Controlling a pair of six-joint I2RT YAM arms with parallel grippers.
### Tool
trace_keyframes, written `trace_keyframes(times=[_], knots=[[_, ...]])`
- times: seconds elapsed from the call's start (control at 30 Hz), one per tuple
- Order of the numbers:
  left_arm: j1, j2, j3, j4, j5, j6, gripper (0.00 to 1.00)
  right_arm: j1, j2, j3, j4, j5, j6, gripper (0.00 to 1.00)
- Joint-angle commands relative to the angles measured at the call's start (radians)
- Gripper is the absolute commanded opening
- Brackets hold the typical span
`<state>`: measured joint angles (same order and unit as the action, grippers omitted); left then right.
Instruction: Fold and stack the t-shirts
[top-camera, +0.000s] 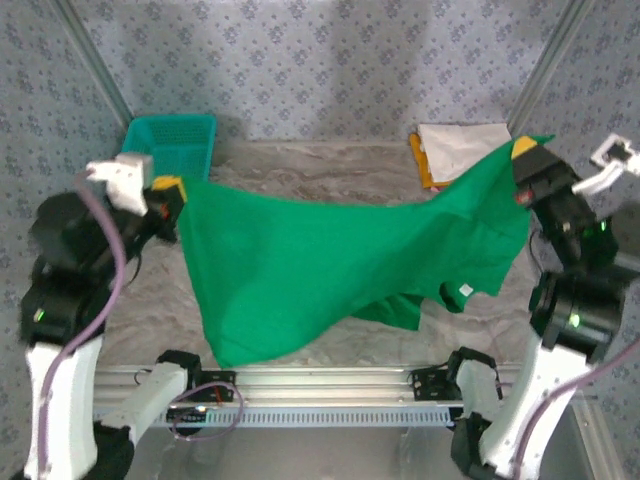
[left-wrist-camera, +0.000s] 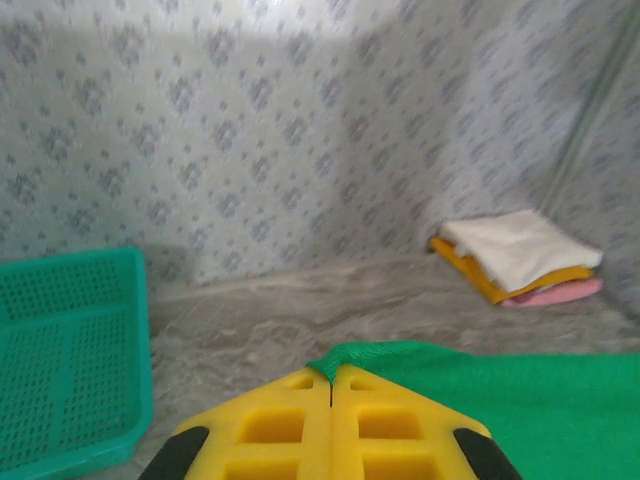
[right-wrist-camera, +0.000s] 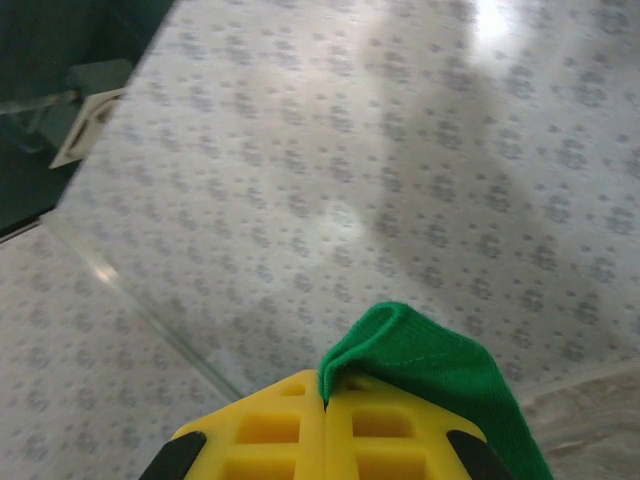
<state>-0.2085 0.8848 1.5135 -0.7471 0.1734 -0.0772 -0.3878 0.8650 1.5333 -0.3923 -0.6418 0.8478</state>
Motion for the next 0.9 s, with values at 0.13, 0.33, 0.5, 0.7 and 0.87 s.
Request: trace_keyframes(times=[0.13, 0.33, 0.5, 0.7, 0.87], knots=[[0.028, 0.287, -0.089, 0.286, -0.117, 0.091, 0.00, 0.277, 0.329, -0.051, 0.107, 0.237, -0.210, 0.00], [0.066, 0.560, -0.205, 0.557, -0.175, 0.119, 0.00, 0.352, 0.624, -0.136, 0.329, 0.344, -0.227, 0.00], [0.090, 0.822, -0.184, 0.711, -0.221, 0.169, 0.00, 0.358, 0.879, -0.051, 0.392, 0.342, -0.227, 0.00], [0.107, 1.102, -0.001, 0.756, -0.248, 0.200, 0.00, 0.370, 1.124, 0.125, 0.416, 0.334, -0.134, 0.00], [0.120, 1.305, 0.288, 0.657, -0.321, 0.228, 0.46, 0.401, 1.441, 0.528, 0.372, 0.278, -0.003, 0.26]])
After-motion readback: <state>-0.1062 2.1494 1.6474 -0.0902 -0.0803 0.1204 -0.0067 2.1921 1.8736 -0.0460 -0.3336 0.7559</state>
